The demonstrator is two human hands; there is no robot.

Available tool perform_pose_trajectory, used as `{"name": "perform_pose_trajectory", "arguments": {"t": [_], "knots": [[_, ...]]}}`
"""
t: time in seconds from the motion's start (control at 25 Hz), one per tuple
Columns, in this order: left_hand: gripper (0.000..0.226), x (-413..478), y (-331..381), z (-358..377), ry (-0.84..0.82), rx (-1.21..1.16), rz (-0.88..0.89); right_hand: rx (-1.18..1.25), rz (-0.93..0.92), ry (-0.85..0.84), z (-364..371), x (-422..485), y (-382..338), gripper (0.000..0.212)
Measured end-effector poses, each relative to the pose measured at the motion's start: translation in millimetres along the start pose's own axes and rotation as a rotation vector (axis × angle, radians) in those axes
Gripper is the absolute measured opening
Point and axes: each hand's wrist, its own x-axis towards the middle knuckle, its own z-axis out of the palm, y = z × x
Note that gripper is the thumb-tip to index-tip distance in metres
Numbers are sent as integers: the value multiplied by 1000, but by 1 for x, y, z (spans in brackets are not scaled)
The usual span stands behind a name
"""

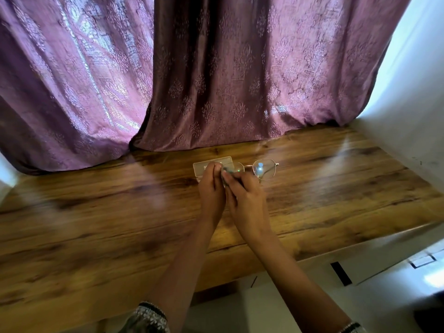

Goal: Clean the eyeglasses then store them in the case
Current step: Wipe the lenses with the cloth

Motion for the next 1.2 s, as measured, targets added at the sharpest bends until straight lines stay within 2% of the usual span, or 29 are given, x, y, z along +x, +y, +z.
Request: {"name": "perform_pose_trajectory", "arguments": {"t": [0.12,0.32,0.48,0.56,0.8,1.04,1.2], "knots": [[24,3,-3,-2,39,41,-29,7,-6,-26,-8,-3,9,30],[26,0,-2,0,16,25,16,-46,68,60,-7,20,2,28],[24,2,-3,-1,37,16,-21,-63,-20,-37,-2,3,-2,26],[24,3,-3,-2,60,48,-41,-47,-6,-62,-8,-3,5,28],[28,3,-1,1,44,57,-5,-69,74,27,-12,27,7,25],[24,4,0,1,70,74,-33,-56,-8,-71,-8,-3,9,28],[26,2,2,5,63,82,-8,-32,59,3,-13,15,17,30]]}}
